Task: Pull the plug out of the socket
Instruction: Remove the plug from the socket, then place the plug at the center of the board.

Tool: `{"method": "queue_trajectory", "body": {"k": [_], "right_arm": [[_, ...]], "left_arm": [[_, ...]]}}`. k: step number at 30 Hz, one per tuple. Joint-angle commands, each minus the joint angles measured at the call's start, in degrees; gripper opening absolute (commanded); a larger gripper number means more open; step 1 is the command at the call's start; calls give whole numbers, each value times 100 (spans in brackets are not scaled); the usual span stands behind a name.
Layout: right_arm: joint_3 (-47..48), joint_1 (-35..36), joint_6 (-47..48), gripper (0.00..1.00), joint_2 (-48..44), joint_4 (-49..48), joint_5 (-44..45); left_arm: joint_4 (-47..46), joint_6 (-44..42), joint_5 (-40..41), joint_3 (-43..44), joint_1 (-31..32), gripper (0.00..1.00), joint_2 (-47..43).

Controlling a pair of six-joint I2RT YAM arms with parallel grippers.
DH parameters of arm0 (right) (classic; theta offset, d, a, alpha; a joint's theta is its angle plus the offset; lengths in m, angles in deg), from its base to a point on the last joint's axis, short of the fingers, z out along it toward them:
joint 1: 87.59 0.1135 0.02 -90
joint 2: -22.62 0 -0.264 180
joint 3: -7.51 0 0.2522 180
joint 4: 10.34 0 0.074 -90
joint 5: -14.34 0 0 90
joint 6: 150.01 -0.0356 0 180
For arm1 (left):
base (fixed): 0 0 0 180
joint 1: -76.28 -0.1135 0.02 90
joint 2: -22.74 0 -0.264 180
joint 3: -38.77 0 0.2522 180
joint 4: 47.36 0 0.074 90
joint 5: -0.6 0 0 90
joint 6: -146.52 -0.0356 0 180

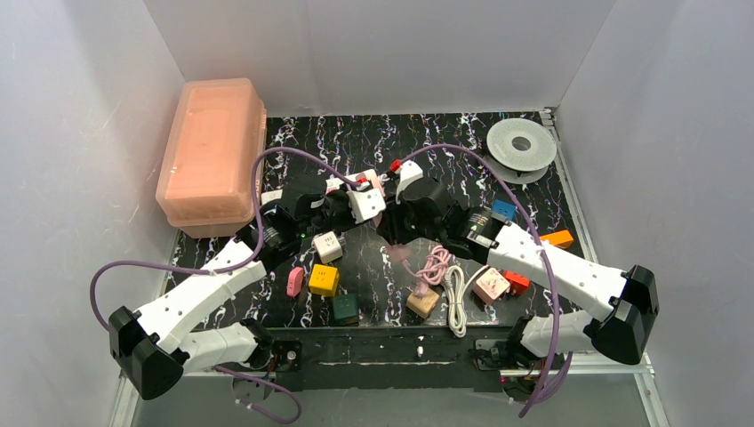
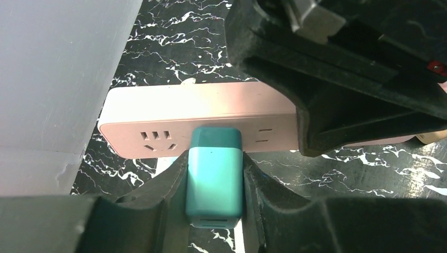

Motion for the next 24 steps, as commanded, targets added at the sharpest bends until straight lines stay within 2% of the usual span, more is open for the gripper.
{"method": "queue_trajectory", "body": {"k": [1,10,15,24], "right_arm": [[-333,-579,-43,1,-67,402,1031],[-357,-765,79,1,234,658,1397],[-431,-1327,78,1,356,474,1092],[-235,-2081,-46,1,1304,334,789]], "left_arm": [[100,-93,-118,207,-4,0,-355],[105,-149,-138,151,-9,0,-452],[142,-27,-146,41,-6,0,-464],[1258,300,99,637,31,0,703]]}}
